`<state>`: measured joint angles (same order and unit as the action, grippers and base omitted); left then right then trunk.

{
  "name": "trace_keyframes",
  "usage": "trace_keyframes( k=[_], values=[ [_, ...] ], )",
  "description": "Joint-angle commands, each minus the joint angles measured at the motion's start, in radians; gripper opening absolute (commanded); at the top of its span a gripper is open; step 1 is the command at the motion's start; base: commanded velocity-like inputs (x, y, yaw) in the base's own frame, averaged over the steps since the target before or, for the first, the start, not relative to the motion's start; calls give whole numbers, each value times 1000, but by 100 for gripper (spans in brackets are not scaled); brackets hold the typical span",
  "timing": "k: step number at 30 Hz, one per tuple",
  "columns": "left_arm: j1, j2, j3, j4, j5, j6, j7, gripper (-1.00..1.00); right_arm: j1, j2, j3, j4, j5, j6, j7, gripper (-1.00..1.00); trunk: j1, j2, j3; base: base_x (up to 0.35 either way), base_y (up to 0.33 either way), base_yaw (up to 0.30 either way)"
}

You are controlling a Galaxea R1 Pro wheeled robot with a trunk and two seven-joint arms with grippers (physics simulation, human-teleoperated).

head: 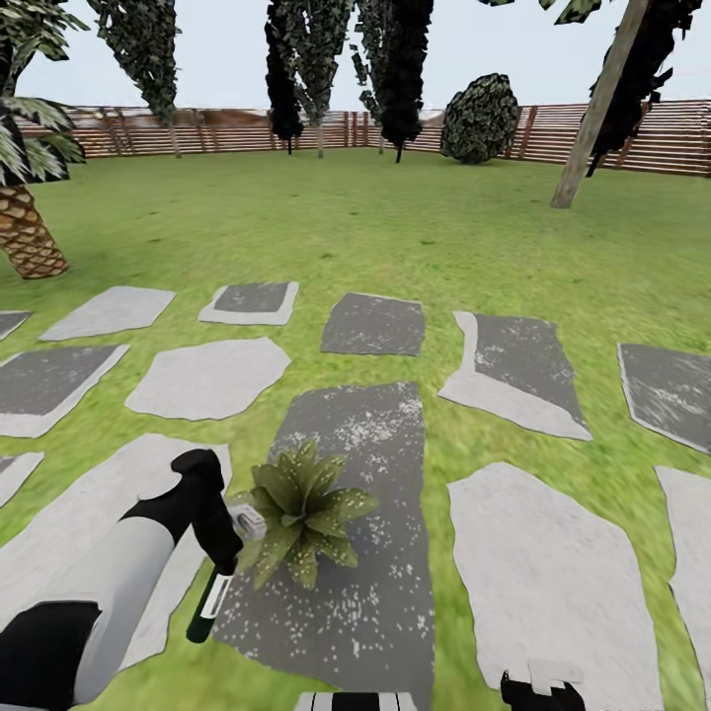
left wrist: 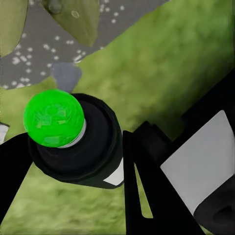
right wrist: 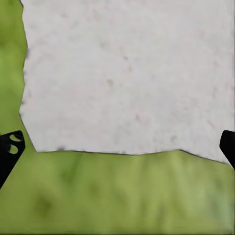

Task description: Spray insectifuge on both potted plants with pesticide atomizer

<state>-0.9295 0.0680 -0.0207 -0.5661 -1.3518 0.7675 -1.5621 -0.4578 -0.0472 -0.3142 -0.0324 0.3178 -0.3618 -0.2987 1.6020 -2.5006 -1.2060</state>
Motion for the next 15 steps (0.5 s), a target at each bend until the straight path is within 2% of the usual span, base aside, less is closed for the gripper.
trace_keyframes(
  k=[1, 5, 12, 15],
  values=[
    [1, 4, -2, -2, -6, 12, -9, -100, -1, 0, -7, 2, 10, -3, -4, 100, 0, 0, -1, 0, 0, -74],
    [1, 5, -2, -2, -8, 14, -9, -100, -1, -1, -8, 2, 12, -5, -4, 100, 0, 0, -1, 0, 47, -15],
    [5, 6, -2, -1, -6, 15, -9, -100, -1, -2, -6, 2, 13, -5, -4, 100, 0, 0, -1, 4, 288, 0],
    [5, 6, -2, -1, -5, 15, -9, -100, -1, -2, -6, 2, 14, -4, -4, 100, 0, 0, -1, 117, 286, 0]
  ],
)
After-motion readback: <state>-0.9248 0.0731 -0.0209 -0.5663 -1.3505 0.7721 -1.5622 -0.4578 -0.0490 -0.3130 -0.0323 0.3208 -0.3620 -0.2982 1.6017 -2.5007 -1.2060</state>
